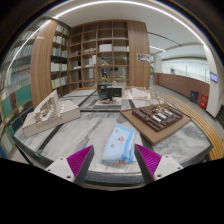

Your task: Fold towel

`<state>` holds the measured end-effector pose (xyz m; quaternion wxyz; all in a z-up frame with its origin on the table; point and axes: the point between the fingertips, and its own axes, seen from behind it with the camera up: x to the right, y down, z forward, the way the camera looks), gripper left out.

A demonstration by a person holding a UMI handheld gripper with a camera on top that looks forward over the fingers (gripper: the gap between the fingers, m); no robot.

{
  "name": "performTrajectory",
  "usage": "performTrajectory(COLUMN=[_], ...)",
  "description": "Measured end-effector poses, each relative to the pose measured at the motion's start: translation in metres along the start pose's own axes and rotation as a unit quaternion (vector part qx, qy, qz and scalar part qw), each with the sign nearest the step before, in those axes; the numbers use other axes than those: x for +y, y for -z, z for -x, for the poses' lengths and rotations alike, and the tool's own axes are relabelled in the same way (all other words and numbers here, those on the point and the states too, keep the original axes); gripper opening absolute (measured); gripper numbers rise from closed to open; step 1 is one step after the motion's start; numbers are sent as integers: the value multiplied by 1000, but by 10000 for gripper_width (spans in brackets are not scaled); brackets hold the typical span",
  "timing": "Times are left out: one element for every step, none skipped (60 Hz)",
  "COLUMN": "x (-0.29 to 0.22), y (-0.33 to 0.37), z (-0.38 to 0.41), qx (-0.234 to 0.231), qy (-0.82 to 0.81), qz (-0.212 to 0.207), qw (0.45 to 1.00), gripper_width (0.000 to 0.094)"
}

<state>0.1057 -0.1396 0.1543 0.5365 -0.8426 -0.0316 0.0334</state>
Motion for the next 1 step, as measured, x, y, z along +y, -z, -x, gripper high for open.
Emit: performTrajectory(x=[2], y=[0], z=[-1], qx=[1], qy=[-3], qz=[2], qw=[1000], gripper_width=[844])
